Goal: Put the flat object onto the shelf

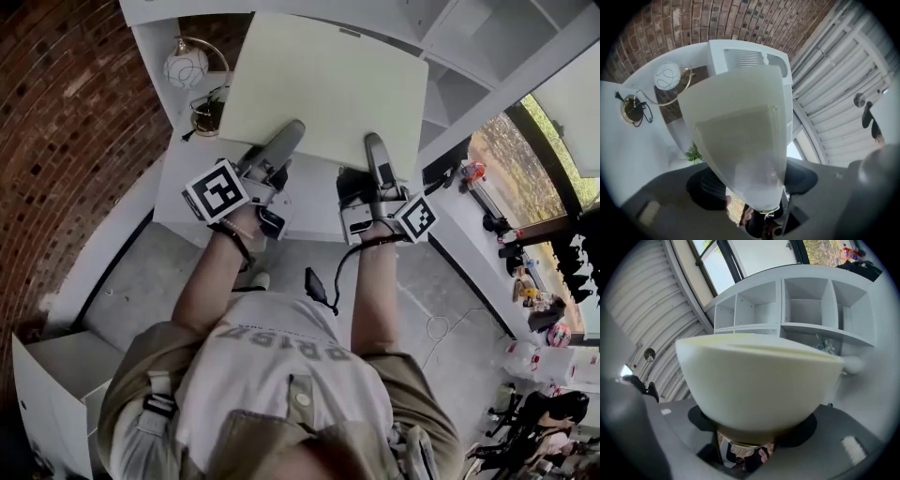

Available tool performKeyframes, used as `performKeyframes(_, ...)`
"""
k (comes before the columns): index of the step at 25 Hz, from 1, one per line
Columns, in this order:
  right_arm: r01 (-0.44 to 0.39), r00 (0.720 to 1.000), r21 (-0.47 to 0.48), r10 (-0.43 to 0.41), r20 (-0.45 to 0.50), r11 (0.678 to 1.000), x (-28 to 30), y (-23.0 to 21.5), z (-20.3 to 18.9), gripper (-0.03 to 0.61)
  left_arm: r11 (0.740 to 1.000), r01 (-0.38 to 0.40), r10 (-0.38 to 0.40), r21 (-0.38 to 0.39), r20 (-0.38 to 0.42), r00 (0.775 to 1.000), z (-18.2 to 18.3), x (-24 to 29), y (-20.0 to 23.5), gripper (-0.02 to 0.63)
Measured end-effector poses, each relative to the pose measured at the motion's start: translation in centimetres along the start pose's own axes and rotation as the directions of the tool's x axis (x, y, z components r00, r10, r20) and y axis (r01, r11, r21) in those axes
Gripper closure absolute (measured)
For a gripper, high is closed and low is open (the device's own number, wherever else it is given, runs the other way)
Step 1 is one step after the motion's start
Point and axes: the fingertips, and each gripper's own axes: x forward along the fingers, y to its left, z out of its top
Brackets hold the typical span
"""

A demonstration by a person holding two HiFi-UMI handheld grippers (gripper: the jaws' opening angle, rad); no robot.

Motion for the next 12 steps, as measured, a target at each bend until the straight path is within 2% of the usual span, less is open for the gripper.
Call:
performKeyframes(5,-0.027,0.999,-0.056,0.029,0.021,0.998,2.2,0.5,1.9,0.259,0.997,0.070,-0.069,0.015,-0.035,0.997,1.7,2.8,-0.7,0.265)
performKeyframes(12,-0.037,0.998,-0.079,0.041,0.041,0.996,5.0,0.3,3.5,0.259,0.994,0.104,-0.103,0.017,-0.056,0.993,3.7,5.7,-0.1,0.267)
